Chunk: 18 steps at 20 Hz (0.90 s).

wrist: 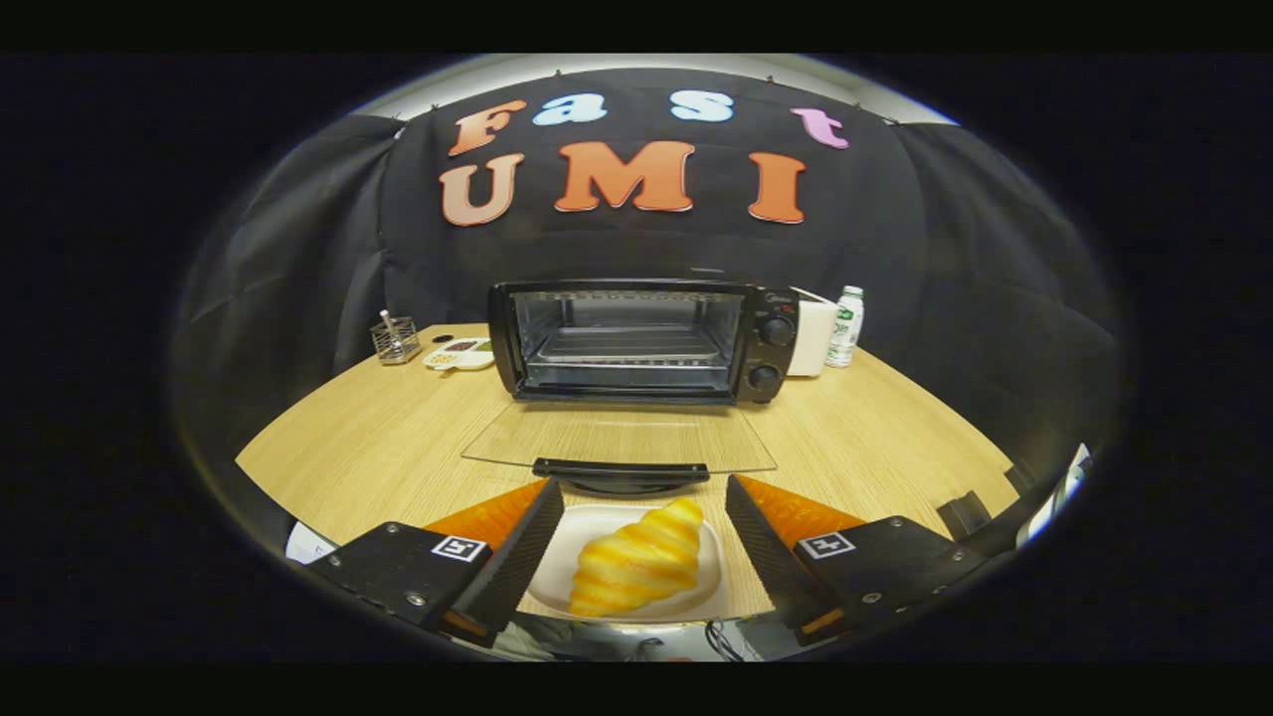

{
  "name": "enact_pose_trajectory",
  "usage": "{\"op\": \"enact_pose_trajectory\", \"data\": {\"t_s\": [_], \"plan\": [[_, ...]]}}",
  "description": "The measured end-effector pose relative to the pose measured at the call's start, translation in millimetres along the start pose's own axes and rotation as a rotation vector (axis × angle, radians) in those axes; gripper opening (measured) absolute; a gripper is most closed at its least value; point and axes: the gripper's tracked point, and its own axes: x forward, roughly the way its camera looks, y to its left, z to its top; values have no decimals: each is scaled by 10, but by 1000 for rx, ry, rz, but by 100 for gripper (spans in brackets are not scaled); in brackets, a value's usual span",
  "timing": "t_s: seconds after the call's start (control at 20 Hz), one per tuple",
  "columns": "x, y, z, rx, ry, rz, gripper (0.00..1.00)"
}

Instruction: Open the toaster oven, put the food inside, and close the toaster oven door.

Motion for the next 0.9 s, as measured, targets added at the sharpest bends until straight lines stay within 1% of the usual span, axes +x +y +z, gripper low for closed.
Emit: {"op": "enact_pose_trajectory", "data": {"t_s": [0.15, 0.25, 0.45, 0.65, 0.75, 0.9], "plan": [[-91, -84, -140, 12, -13, -57, 98], [-119, -91, -319, 32, 7, -85, 98], [-168, -28, -470, 98, -1, -110, 98], [-111, 11, -675, 111, 8, -149, 98], [-124, -6, -713, 123, -12, -181, 98], [-117, 70, -784, 154, -20, -197, 98]]}}
